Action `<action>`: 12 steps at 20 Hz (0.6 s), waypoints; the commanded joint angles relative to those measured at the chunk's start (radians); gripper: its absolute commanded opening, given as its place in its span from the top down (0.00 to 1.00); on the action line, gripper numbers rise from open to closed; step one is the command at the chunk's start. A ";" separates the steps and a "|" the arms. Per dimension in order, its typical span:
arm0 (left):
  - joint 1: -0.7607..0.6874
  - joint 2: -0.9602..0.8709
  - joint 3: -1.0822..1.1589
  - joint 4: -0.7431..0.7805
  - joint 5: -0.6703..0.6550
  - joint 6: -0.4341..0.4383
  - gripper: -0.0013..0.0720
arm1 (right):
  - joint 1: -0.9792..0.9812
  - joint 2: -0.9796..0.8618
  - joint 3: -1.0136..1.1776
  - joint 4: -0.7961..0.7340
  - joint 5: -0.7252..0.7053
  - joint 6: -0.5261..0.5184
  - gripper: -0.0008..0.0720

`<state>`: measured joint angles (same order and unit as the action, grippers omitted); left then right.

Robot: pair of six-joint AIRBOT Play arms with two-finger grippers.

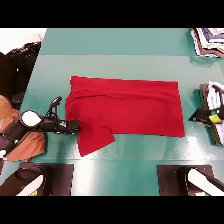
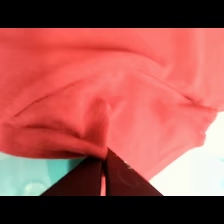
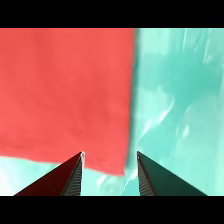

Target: Fold the shirts.

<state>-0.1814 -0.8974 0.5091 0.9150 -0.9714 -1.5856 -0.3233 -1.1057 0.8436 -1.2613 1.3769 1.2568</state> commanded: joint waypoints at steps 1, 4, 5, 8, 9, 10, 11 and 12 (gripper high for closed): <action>-0.001 0.001 0.037 -0.002 -0.023 0.049 0.95 | -0.145 -0.006 -0.163 0.040 -0.005 -0.006 0.46; -0.001 0.001 0.037 -0.002 0.005 0.049 0.95 | -0.268 -0.050 -0.246 0.190 -0.031 -0.070 0.47; 0.000 0.001 0.037 -0.002 0.010 0.049 0.95 | -0.284 -0.068 -0.258 0.225 -0.032 -0.088 0.48; -0.001 0.001 0.037 -0.002 0.013 0.050 0.95 | -0.268 -0.123 -0.259 0.232 -0.029 -0.088 0.49; -0.001 0.001 0.037 -0.001 0.013 0.051 0.95 | -0.251 -0.134 -0.259 0.231 -0.034 -0.088 0.49; -0.001 0.001 0.037 0.000 0.013 0.059 0.95 | -0.230 -0.141 -0.259 0.232 -0.042 -0.087 0.49; 0.000 0.001 0.037 0.000 0.014 0.069 0.95 | -0.205 -0.146 -0.259 0.232 -0.043 -0.087 0.57; -0.001 0.001 0.037 0.002 0.012 0.068 0.95 | -0.181 -0.146 -0.259 0.230 -0.041 -0.087 0.67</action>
<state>-0.1818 -0.8970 0.5449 0.9134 -0.9611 -1.5299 -0.5438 -1.2312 0.5930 -1.0374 1.3552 1.1759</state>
